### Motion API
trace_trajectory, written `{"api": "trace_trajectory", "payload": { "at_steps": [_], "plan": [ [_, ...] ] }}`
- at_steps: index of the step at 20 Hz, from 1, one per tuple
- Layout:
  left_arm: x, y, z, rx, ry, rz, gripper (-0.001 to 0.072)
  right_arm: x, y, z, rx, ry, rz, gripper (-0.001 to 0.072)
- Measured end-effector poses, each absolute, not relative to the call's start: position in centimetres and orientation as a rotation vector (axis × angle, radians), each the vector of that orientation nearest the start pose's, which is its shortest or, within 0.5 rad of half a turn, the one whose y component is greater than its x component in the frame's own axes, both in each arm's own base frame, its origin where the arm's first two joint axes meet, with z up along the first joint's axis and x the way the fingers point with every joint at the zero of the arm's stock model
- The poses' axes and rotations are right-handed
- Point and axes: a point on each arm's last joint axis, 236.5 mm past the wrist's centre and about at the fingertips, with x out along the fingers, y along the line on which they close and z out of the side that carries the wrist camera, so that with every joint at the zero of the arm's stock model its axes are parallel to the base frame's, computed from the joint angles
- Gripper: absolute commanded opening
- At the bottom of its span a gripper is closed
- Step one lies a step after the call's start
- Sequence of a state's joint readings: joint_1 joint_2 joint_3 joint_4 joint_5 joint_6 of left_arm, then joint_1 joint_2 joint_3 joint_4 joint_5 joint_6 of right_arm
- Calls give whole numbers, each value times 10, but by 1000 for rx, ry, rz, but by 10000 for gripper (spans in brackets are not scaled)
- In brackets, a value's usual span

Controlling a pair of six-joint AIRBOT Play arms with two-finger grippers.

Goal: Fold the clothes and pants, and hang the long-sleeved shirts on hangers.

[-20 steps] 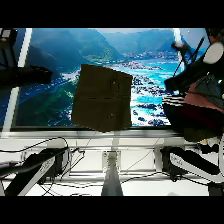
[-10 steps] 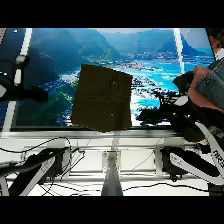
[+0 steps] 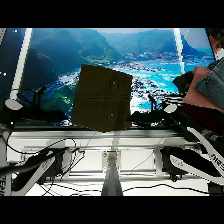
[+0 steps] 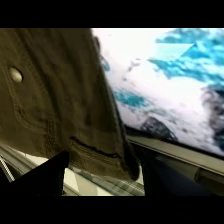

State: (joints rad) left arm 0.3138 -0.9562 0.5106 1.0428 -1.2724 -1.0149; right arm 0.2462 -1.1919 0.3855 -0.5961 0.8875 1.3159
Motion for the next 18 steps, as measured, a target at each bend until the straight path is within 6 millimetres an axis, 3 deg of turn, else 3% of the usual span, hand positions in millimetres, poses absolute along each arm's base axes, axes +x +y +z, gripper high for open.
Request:
{"api": "trace_trajectory", "payload": {
  "at_steps": [5, 7, 9, 10, 11, 13, 14, 15, 18],
  "plan": [
    [200, -71, -88, -513, 1526, -455, 662, 174, 218, -122, 654, 1629, 450, 535],
    [203, -79, -94, -576, 1536, -467, 574, 171, 220, -122, 654, 1634, 454, 535],
    [201, -86, -102, -622, 1566, -487, 573, 171, 221, -123, 648, 1633, 456, 535],
    [200, -92, -105, -647, 1584, -504, 547, 171, 221, -123, 646, 1632, 456, 535],
    [197, -96, -108, -666, 1607, -518, 414, 171, 222, -123, 645, 1631, 456, 519],
    [189, -103, -119, -658, 1655, -551, 187, 170, 219, -126, 621, 1631, 454, 239],
    [186, -107, -122, -654, 1674, -567, 34, 170, 217, -128, 607, 1631, 452, 133],
    [182, -110, -125, -642, 1690, -591, 34, 170, 216, -129, 605, 1628, 449, 61],
    [177, -119, -127, -614, 1705, -657, 33, 176, 222, -123, 635, 1610, 459, 41]
  ]
}}
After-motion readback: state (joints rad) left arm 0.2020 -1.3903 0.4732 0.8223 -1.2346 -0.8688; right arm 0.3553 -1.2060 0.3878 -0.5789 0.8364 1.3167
